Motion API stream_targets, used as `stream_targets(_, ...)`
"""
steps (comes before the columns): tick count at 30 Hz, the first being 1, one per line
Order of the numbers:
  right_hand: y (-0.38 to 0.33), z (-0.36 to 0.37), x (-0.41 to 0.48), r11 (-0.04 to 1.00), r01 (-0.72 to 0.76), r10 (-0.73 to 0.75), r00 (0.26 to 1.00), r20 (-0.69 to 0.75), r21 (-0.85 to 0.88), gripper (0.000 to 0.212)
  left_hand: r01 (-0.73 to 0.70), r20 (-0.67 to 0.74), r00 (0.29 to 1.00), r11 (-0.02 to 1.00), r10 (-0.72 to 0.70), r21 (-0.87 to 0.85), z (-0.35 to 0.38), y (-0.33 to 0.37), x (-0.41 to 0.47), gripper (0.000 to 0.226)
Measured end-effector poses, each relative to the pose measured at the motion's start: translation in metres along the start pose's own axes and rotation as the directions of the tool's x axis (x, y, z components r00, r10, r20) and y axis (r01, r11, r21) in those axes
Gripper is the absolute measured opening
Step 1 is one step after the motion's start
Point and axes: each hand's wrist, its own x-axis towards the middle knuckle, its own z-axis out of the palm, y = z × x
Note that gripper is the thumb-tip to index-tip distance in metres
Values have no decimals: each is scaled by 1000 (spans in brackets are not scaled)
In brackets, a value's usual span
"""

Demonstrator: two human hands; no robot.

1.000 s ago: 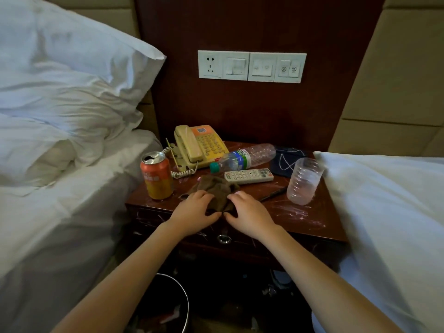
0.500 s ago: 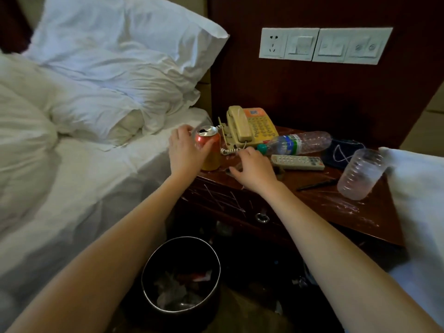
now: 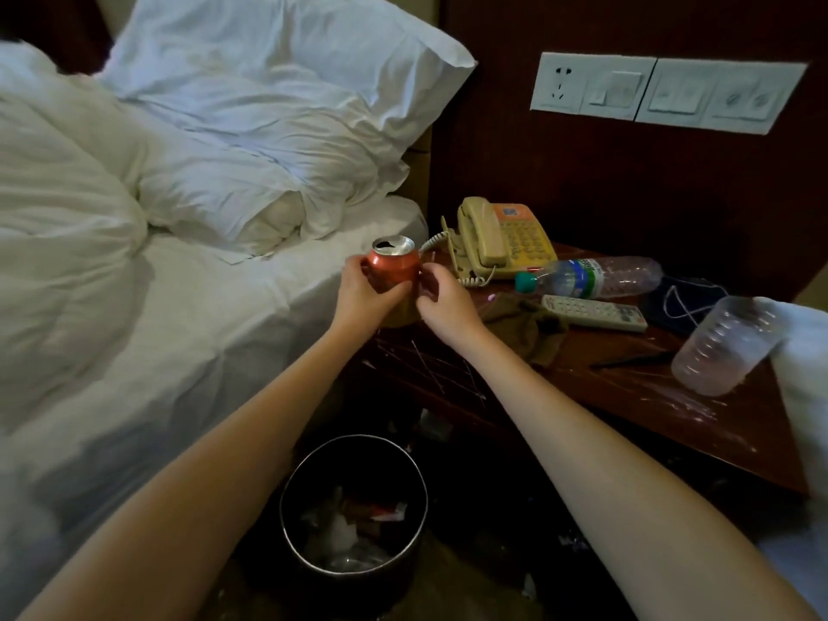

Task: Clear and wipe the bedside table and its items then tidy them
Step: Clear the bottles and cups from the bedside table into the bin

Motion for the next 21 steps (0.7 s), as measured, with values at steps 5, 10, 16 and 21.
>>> stream_targets(5, -5, 27, -36, 997, 74, -71, 995, 69, -36, 41, 36, 6, 999, 999, -36, -21, -38, -17, -50, 60)
stream_targets(10, 41, 67, -94, 990, -37, 81, 940, 331, -136, 40, 265, 147, 953, 964, -263, 5, -60, -89, -125, 81)
stream_targets(16, 82, 77, -136, 912, -72, 281, 827, 488, -403, 55, 416, 139, 879, 875, -457, 249, -53, -153, -174, 76)
stream_targets(21, 76, 35, -132, 918, -59, 234, 880, 414, -393, 38, 328, 151, 911, 898, -382, 293, -41, -129, -155, 77)
